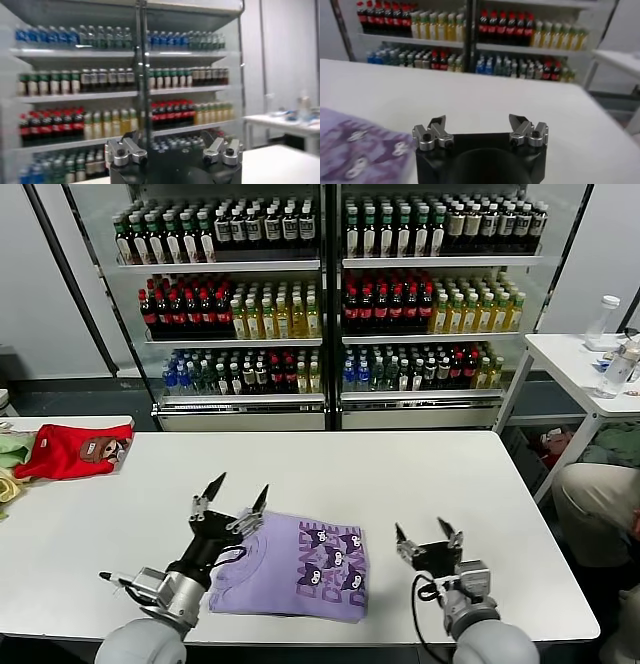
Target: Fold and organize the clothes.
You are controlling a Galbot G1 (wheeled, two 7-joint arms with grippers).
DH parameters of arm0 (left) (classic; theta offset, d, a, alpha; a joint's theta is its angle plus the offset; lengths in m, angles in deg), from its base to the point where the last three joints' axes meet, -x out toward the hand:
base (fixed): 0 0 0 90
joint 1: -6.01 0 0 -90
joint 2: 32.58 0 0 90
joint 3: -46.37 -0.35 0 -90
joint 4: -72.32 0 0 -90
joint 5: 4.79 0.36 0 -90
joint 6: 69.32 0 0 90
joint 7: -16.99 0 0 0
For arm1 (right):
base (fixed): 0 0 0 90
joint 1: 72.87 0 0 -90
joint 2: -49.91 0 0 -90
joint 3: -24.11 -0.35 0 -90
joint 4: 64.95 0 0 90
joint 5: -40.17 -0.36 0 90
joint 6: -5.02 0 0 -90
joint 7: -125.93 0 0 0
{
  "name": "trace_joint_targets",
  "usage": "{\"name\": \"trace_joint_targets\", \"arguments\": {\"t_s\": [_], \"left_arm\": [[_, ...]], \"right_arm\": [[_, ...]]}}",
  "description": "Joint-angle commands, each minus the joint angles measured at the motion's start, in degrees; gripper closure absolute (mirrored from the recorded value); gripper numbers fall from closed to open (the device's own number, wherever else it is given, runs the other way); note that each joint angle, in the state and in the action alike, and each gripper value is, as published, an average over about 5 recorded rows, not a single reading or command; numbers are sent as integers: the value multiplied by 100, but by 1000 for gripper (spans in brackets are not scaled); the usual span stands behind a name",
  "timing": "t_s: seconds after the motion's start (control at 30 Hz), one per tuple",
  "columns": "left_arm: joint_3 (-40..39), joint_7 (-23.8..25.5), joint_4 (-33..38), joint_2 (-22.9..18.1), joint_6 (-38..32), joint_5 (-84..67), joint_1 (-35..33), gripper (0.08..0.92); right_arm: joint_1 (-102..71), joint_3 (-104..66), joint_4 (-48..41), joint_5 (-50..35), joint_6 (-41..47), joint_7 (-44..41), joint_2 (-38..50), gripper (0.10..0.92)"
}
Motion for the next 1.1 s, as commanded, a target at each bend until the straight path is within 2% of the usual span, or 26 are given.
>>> {"name": "trace_joint_targets", "arguments": {"t_s": [0.03, 0.37, 0.5, 0.6, 0.77, 1.1], "left_arm": [[558, 12, -389, -106, -449, 827, -314, 181], [558, -68, -483, -236, -489, 834, -369, 177], [503, -216, -554, -307, -565, 826, -325, 177], [480, -282, -591, -333, -573, 822, -307, 177], [480, -291, -592, -334, -568, 822, -302, 177], [542, -294, -655, -318, -616, 832, -287, 177]], "right_arm": [[177, 1295, -300, -932, 32, 446, -92, 203], [382, 1436, -601, -1516, 35, 601, -24, 203], [382, 1423, -583, -2019, 34, 864, 27, 213], [401, 1375, -590, -2374, 33, 1084, 30, 273], [438, 1330, -601, -2596, 30, 1169, 32, 418], [911, 1181, -687, -2523, 22, 1062, -11, 703]]}}
